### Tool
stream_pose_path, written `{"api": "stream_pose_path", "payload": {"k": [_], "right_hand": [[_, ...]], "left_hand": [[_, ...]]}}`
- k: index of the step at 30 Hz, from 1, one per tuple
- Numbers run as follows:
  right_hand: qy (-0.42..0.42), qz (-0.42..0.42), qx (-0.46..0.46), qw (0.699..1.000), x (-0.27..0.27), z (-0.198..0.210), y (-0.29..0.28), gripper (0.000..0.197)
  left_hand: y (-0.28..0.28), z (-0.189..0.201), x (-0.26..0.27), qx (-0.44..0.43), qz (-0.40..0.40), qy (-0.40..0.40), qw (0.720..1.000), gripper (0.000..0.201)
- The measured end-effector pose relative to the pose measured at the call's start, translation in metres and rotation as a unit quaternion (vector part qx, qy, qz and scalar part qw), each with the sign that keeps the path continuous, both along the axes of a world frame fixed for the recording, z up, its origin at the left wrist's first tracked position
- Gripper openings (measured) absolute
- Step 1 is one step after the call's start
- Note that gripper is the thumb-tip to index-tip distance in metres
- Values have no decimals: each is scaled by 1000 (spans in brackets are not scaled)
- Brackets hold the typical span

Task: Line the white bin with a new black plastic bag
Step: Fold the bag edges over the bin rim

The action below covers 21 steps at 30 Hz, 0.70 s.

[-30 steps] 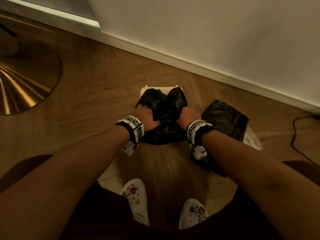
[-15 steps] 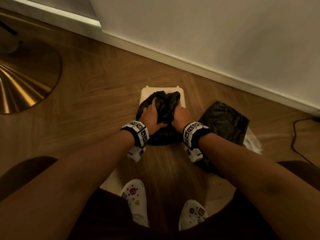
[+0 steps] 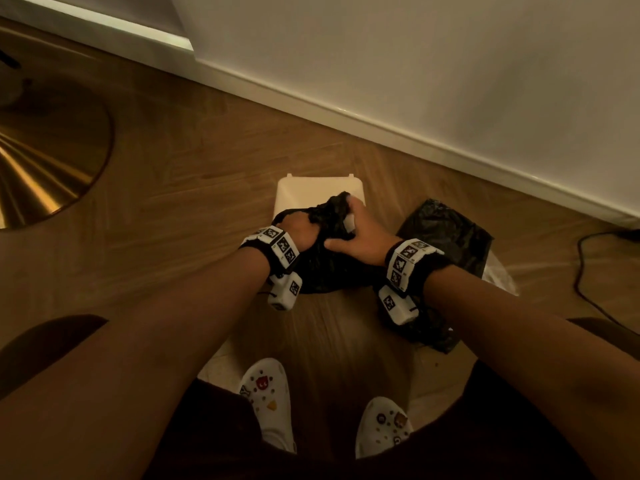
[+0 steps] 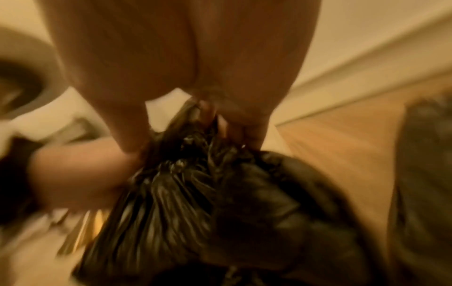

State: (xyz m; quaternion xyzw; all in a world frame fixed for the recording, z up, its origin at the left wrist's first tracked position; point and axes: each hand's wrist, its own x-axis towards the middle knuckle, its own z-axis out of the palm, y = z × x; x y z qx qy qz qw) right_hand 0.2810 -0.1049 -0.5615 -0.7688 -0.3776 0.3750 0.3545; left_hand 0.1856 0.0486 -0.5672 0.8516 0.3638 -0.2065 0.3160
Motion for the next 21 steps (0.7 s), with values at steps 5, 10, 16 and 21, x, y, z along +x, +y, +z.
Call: {"api": "stream_pose_path", "payload": {"k": [5, 10, 16, 21], "right_hand": [[-149, 130, -114, 974, -15, -5, -8, 127], [-245, 115, -140, 952, -16, -19, 13, 61], [-231, 98, -151, 956, -5, -19, 25, 36], [-213, 57, -154, 963, -1, -25, 32, 28]], "left_hand": [[1, 13, 9, -67, -2, 18, 998, 38], [11, 15, 3, -169, 37, -5, 985, 47], [26, 10, -31, -135, -47, -104, 984, 96], [46, 1, -48, 0, -109, -55, 993, 125]]}}
